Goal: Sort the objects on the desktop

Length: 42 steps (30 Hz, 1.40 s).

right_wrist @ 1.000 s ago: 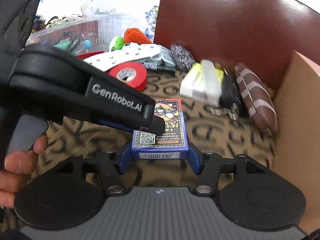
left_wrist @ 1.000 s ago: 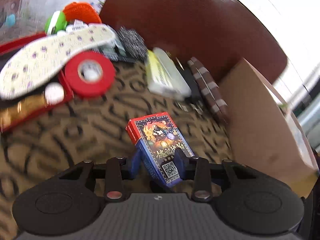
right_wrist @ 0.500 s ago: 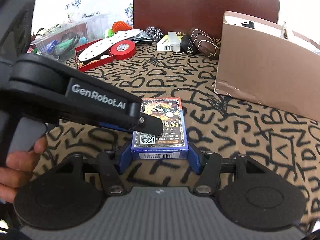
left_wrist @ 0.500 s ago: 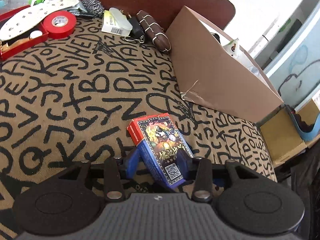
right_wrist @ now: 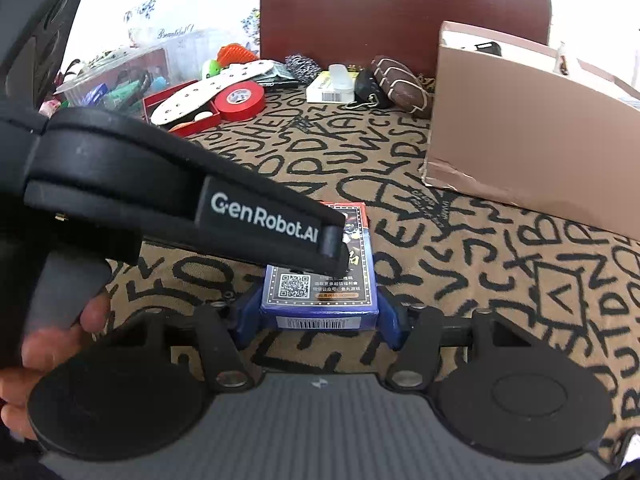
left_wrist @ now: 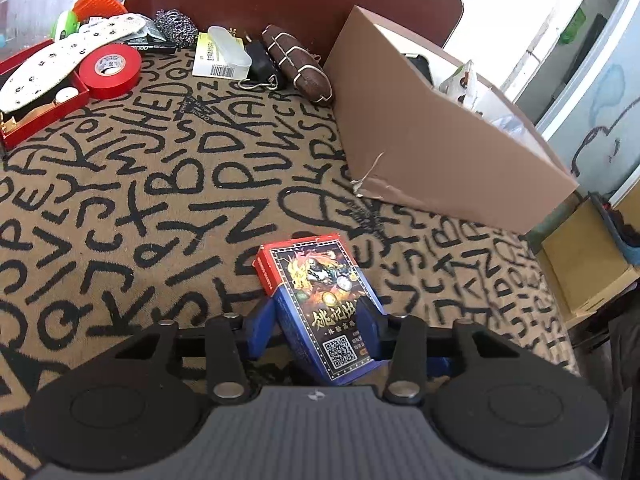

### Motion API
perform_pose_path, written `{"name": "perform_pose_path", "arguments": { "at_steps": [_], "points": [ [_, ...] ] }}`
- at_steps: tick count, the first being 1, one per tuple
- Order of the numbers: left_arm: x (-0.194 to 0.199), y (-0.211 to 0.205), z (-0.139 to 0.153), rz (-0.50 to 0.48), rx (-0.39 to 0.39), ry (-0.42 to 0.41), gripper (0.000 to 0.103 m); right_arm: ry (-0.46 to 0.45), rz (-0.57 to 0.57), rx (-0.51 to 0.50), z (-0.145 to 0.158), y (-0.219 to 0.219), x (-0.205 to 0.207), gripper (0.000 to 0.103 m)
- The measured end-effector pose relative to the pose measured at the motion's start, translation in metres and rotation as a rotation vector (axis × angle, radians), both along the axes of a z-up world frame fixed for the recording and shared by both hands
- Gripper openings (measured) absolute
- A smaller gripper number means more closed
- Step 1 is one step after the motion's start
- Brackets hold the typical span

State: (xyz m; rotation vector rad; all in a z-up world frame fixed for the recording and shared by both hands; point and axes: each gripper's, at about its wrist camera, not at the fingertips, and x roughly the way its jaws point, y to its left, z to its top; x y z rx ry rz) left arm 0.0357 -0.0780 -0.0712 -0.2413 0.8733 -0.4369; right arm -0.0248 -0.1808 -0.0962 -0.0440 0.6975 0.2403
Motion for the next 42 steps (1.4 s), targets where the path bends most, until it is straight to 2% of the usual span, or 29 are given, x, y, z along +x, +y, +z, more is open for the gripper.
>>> {"name": "perform_pose_path", "arguments": {
  "at_steps": [2, 8, 12, 16, 21, 27, 36, 37, 38, 39, 41, 42],
  "points": [
    [-0.004, -0.004, 0.011, -0.005, -0.012, -0.026, 0.046, -0.027, -0.014, 0.0, 0.008, -0.003, -0.007, 0.058],
    [-0.007, -0.031, 0.062, -0.06, -0.031, -0.188, 0.046, -0.171, -0.069, 0.008, 0.05, -0.026, -0.015, 0.058],
    [0.011, -0.055, 0.091, -0.099, -0.059, -0.257, 0.043, -0.257, -0.112, 0.011, 0.077, -0.051, -0.005, 0.058],
    [0.037, -0.083, 0.108, -0.132, -0.079, -0.293, 0.043, -0.305, -0.163, 0.024, 0.096, -0.078, 0.017, 0.058],
    [0.08, -0.115, 0.111, -0.163, -0.08, -0.284, 0.043, -0.295, -0.213, 0.056, 0.104, -0.111, 0.059, 0.058],
    [0.128, -0.138, 0.098, -0.165, -0.069, -0.236, 0.043, -0.231, -0.222, 0.092, 0.088, -0.137, 0.113, 0.058],
    [0.185, -0.162, 0.086, -0.175, -0.041, -0.222, 0.043, -0.174, -0.26, 0.125, 0.07, -0.159, 0.178, 0.058],
    [0.188, -0.163, 0.086, -0.177, -0.045, -0.225, 0.046, -0.181, -0.265, 0.117, 0.069, -0.16, 0.183, 0.058],
    [0.19, -0.163, 0.086, -0.182, -0.058, -0.227, 0.057, -0.185, -0.27, 0.116, 0.068, -0.161, 0.187, 0.058],
    [0.191, -0.162, 0.087, -0.191, -0.073, -0.226, 0.061, -0.183, -0.269, 0.123, 0.068, -0.162, 0.191, 0.059],
    [0.19, -0.156, 0.091, -0.231, -0.123, -0.207, 0.081, -0.174, -0.278, 0.109, 0.069, -0.162, 0.191, 0.06],
    [0.188, -0.154, 0.094, -0.241, -0.139, -0.205, 0.085, -0.176, -0.273, 0.098, 0.07, -0.161, 0.188, 0.063]
  ]
}}
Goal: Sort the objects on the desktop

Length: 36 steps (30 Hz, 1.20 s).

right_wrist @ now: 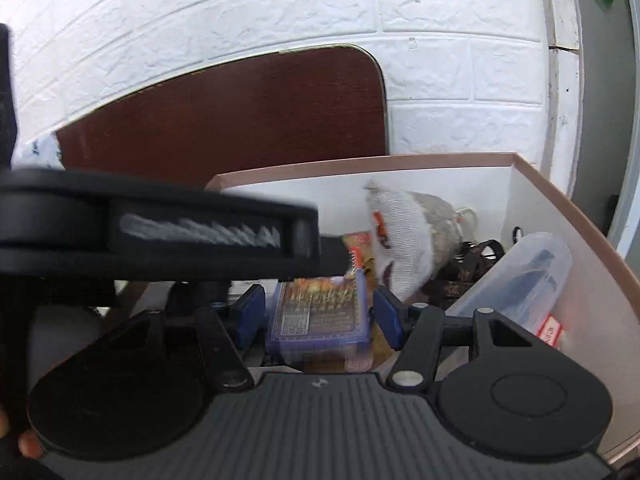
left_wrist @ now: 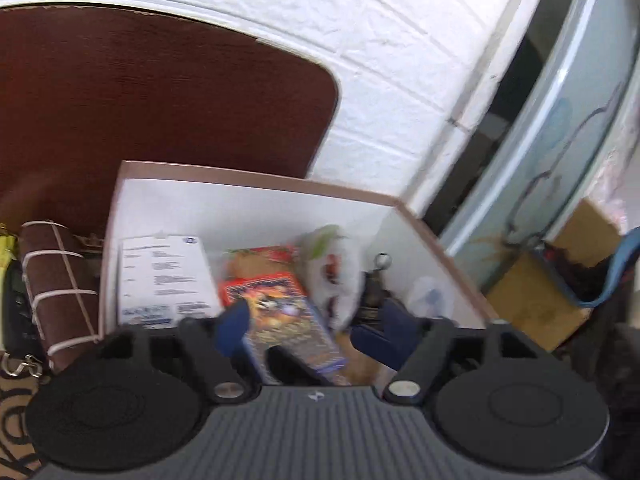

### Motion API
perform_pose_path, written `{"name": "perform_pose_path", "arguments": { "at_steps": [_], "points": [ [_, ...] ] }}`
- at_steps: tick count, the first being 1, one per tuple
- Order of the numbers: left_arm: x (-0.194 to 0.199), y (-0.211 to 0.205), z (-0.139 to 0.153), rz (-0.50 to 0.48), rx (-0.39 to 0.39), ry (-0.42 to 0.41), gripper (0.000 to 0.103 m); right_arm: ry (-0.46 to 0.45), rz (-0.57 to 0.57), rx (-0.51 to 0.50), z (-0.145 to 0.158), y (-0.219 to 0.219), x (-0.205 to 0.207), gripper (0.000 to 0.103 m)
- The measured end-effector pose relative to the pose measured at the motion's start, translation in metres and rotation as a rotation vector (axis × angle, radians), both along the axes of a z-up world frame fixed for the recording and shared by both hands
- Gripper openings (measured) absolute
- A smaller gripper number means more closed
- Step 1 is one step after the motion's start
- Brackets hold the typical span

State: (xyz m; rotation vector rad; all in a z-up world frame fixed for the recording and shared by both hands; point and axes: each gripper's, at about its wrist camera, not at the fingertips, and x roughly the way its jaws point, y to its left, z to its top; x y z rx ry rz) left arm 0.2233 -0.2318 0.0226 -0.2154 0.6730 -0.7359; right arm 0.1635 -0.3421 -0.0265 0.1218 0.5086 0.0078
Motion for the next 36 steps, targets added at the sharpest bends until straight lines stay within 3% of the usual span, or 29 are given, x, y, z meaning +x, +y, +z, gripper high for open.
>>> {"name": "perform_pose_path", "arguments": {
  "at_steps": [2, 4, 6, 10, 16, 19, 30, 36],
  "points": [
    [-0.008, 0.003, 0.005, 0.0, -0.011, -0.014, 0.096, -0.021, -0.018, -0.028, 0.002, 0.001, -0.01, 0.079],
    [-0.017, 0.002, 0.01, 0.027, 0.021, -0.032, 0.103, -0.051, -0.097, -0.011, 0.005, -0.003, -0.019, 0.082],
    [-0.025, 0.0, 0.013, 0.067, 0.071, -0.055, 0.103, -0.065, -0.081, 0.019, 0.008, -0.004, -0.03, 0.088],
    [-0.047, 0.007, 0.016, 0.072, 0.085, -0.098, 0.103, -0.101, -0.083, 0.015, 0.015, 0.001, -0.055, 0.094],
    [-0.091, 0.014, 0.023, 0.158, 0.146, -0.162, 0.103, -0.116, -0.102, -0.028, 0.022, 0.007, -0.095, 0.095],
    [-0.113, 0.015, 0.027, 0.168, 0.178, -0.188, 0.103, -0.111, -0.133, -0.062, 0.023, 0.011, -0.115, 0.101],
    [-0.18, 0.023, 0.019, 0.184, 0.216, -0.149, 0.103, -0.083, -0.221, -0.104, 0.017, 0.022, -0.182, 0.101],
    [-0.208, 0.021, 0.009, 0.196, 0.264, -0.169, 0.103, -0.055, -0.263, -0.15, 0.011, 0.03, -0.208, 0.101]
  ]
}}
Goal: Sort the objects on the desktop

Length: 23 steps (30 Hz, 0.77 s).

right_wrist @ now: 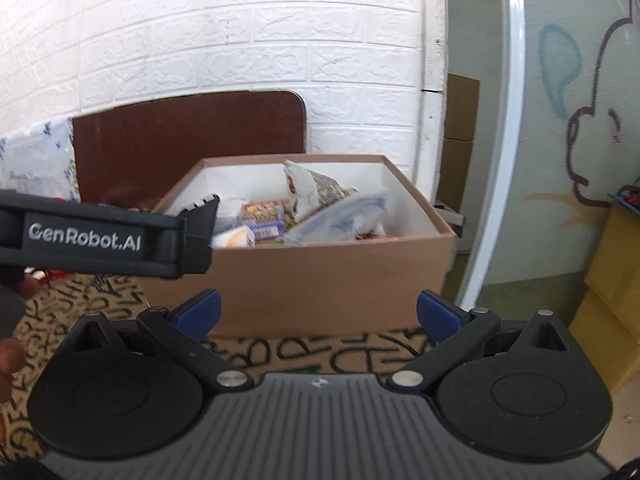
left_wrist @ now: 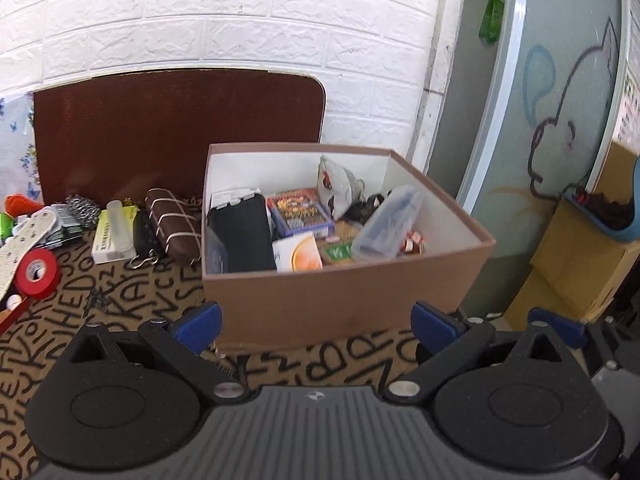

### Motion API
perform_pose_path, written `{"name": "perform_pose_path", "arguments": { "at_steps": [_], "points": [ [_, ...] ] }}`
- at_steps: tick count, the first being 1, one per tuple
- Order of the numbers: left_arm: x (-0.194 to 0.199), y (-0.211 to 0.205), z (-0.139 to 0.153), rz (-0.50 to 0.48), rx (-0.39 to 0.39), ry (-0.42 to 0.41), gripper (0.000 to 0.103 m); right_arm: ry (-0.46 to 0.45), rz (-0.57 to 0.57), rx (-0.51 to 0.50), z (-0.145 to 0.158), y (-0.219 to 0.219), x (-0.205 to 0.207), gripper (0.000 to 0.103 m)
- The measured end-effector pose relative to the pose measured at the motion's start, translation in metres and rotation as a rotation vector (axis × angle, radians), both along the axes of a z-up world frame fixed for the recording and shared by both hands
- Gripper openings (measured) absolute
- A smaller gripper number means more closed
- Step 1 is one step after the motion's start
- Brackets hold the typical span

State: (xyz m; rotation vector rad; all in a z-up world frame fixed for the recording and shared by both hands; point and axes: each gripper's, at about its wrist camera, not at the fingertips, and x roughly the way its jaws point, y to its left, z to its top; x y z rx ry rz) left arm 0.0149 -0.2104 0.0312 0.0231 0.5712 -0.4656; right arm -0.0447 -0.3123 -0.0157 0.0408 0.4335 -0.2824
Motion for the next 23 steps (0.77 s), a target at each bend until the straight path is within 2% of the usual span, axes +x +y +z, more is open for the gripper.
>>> {"name": "perform_pose_path", "arguments": {
  "at_steps": [4, 12, 23],
  "points": [
    [-0.01, -0.001, -0.007, 0.016, 0.035, 0.005, 0.103, 0.019, -0.013, -0.027, -0.004, 0.005, -0.006, 0.101],
    [-0.016, 0.002, -0.014, 0.026, 0.055, 0.03, 0.103, 0.069, -0.014, -0.075, -0.011, 0.016, -0.006, 0.101],
    [-0.022, 0.004, -0.011, 0.016, 0.02, 0.02, 0.103, 0.072, -0.003, -0.066, -0.012, 0.021, -0.007, 0.101]
  ]
}}
